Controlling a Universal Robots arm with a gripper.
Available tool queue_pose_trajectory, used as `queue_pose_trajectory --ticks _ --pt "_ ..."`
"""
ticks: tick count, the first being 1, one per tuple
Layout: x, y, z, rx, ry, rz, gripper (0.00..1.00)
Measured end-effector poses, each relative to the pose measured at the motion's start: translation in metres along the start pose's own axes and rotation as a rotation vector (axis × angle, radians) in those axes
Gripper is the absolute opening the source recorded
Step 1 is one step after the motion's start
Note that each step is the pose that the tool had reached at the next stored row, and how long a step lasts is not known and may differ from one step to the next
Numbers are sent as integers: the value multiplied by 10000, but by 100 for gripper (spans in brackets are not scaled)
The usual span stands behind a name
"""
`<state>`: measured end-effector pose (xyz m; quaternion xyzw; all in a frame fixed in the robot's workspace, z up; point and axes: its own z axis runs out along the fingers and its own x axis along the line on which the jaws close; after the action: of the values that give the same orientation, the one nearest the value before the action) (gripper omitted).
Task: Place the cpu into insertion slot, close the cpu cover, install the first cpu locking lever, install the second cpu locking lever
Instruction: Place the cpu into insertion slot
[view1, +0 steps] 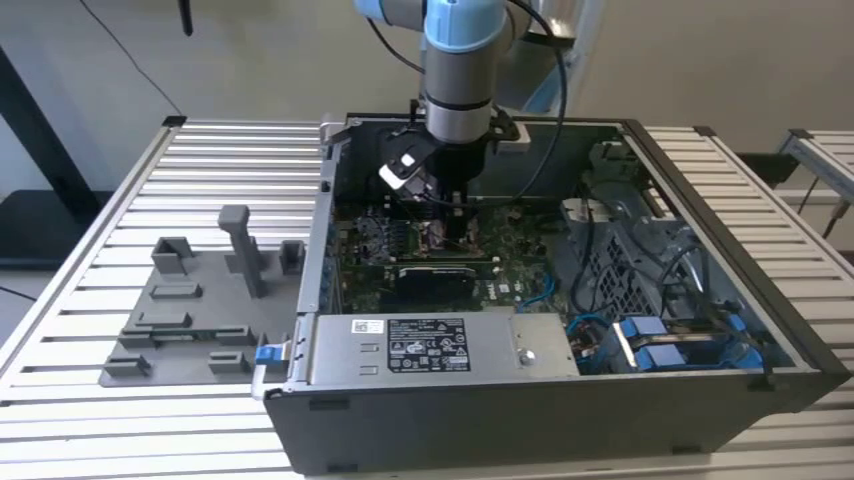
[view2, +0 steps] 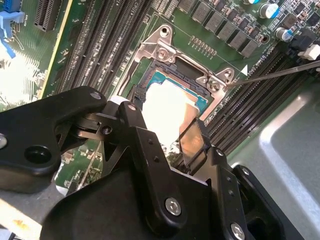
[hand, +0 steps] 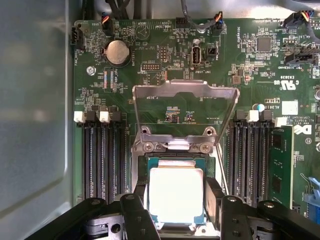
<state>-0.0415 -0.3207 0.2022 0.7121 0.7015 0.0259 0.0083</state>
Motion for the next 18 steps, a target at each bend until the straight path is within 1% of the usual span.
queue_pose_trajectory --ticks 18 --pt "-1 -3 57 -3 -9 154 54"
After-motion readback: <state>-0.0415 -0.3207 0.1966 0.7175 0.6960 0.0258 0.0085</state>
